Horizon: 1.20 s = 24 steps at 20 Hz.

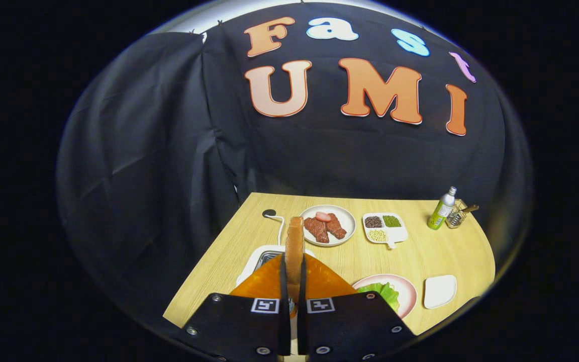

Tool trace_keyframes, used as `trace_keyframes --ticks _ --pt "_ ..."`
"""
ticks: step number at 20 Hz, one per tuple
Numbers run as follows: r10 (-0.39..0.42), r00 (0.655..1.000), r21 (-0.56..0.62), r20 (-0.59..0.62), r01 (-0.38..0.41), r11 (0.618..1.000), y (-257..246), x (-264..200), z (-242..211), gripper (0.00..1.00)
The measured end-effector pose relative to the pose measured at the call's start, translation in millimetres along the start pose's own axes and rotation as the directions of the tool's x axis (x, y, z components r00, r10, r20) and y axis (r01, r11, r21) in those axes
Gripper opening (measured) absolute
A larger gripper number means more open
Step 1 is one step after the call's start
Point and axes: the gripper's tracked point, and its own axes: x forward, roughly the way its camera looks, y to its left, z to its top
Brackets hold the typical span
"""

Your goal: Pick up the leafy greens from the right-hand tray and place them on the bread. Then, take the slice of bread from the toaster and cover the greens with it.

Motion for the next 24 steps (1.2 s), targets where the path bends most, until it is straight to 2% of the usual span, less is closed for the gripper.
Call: trace_keyframes --ticks 7,13,24 --pt "-0.043 0.999 0.036 0.010 0.043 0.998 -47.4 -9.6 -2.5 0.06" --pt "-0.094 0.995 0.055 -0.044 0.097 0.994 -91.5 -4.6 -36.3 0.06" --pt "-0.057 0.985 0.062 -0.165 0.068 0.996 -122.9 19.2 -111.9 0.06"
